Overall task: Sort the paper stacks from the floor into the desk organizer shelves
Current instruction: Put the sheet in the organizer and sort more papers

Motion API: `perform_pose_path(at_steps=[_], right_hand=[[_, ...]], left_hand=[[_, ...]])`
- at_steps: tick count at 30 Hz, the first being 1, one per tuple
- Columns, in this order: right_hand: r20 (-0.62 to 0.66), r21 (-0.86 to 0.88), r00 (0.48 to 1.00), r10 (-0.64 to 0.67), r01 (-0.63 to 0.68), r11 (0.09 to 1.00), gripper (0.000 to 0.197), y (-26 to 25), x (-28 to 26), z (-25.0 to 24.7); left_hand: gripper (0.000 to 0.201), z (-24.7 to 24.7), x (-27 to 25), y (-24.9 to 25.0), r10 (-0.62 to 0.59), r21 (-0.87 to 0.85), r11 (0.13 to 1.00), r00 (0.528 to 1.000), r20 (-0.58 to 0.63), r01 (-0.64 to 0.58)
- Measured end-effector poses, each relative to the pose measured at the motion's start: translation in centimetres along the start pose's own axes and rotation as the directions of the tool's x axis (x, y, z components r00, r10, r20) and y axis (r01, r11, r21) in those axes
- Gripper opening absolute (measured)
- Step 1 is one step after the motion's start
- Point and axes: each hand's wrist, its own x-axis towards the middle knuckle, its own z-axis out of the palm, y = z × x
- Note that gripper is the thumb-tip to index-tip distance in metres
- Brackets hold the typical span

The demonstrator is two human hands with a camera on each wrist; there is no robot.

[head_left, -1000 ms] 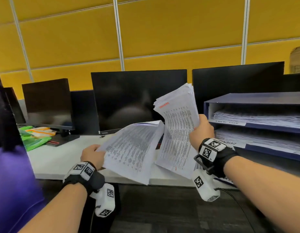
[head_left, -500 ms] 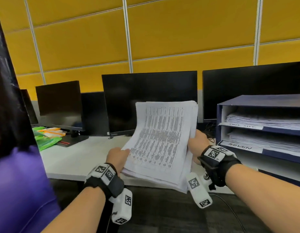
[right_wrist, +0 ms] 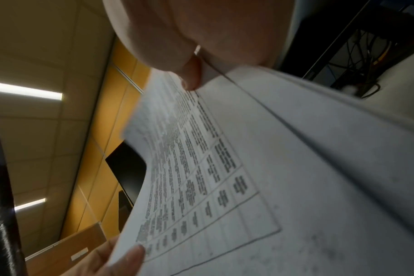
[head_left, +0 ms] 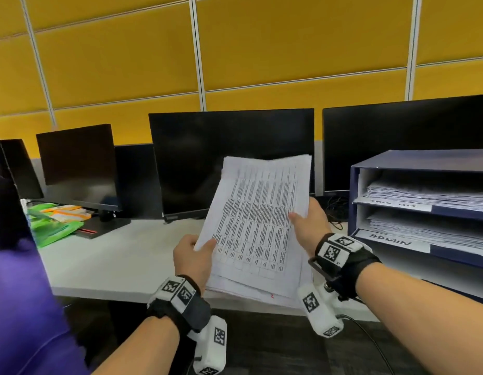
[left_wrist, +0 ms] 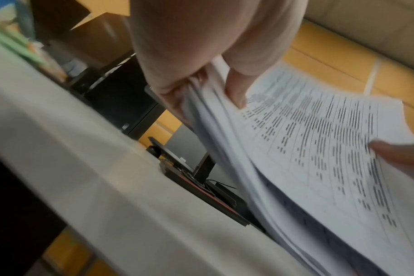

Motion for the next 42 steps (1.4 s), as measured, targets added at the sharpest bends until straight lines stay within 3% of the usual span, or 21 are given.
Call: perform_pose_path(at_steps=[4, 6, 11, 13, 16, 17, 21, 24, 28, 36, 39, 42], right_hand=[[-0.052, 0.059, 0.996, -0.067, 0.070, 0.996, 0.036, -0.8, 1.0, -0.2], [-0.032, 0.057, 0.996, -0.089, 0.091, 0.994, 0.035, -0.8, 1.1, -0.1], [-0.061, 0.067, 0.989, -0.136, 0.140, 0.988, 0.037, 0.6, 1.5, 0.5], [-0.062, 0.063, 0.987, -0.149, 0.153, 0.986, 0.037, 1.0, 1.7, 0.8], [-0.032, 0.039, 0.984, -0.177, 0.179, 0.983, 0.034, 1.1, 1.8, 1.0], [-0.022, 0.037, 0.982, -0.186, 0.187, 0.982, 0.034, 1.1, 1.8, 1.0], [-0.037, 0.024, 0.980, -0.194, 0.195, 0.981, 0.049, -0.2, 1.9, 0.2], [-0.037, 0.028, 0.979, -0.200, 0.201, 0.979, 0.063, -1.4, 2.6, -0.8], [-0.004, -0.017, 0.979, -0.202, 0.202, 0.979, 0.064, -1.6, 2.7, -0.7], [-0.013, -0.028, 0.979, -0.202, 0.201, 0.979, 0.047, -0.8, 2.0, -0.7], [0.031, -0.032, 0.988, -0.152, 0.153, 0.988, 0.044, -0.1, 1.5, -0.7], [0.077, -0.153, 0.995, -0.064, 0.075, 0.985, 0.035, 1.6, 0.5, -0.8]], left_hand=[[0.056, 0.2, 1.2, 0.1, 0.032, 0.026, 0.999, 0.978, 0.205, -0.038], [0.068, 0.4, 1.8, 1.0, 0.084, -0.036, 0.996, 0.960, 0.265, -0.078], [0.032, 1.7, 2.7, 4.4, 0.265, -0.172, 0.952, 0.962, 0.062, -0.252], [0.019, 2.3, 2.3, 5.0, 0.263, -0.160, 0.952, 0.965, -0.010, -0.262], [0.008, 3.6, 1.5, 4.8, 0.284, -0.154, 0.947, 0.959, -0.020, -0.283], [0.009, 4.0, 1.2, 4.7, 0.286, -0.149, 0.948, 0.958, 0.000, -0.283], [0.055, 4.0, 1.2, 5.5, 0.298, -0.175, 0.944, 0.951, 0.081, -0.281], [0.062, 3.4, 1.8, 6.9, 0.339, -0.233, 0.917, 0.940, 0.035, -0.322], [0.052, 3.4, 2.7, 6.1, 0.276, -0.183, 0.945, 0.961, -0.008, -0.273], [0.034, 3.9, 2.6, 4.8, 0.201, -0.127, 0.973, 0.978, 0.053, -0.193], [0.033, 3.9, 2.6, 4.2, 0.159, -0.128, 0.980, 0.984, 0.074, -0.149], [0.032, 4.0, 2.1, 2.8, 0.102, -0.066, 0.993, 0.987, 0.125, -0.095]])
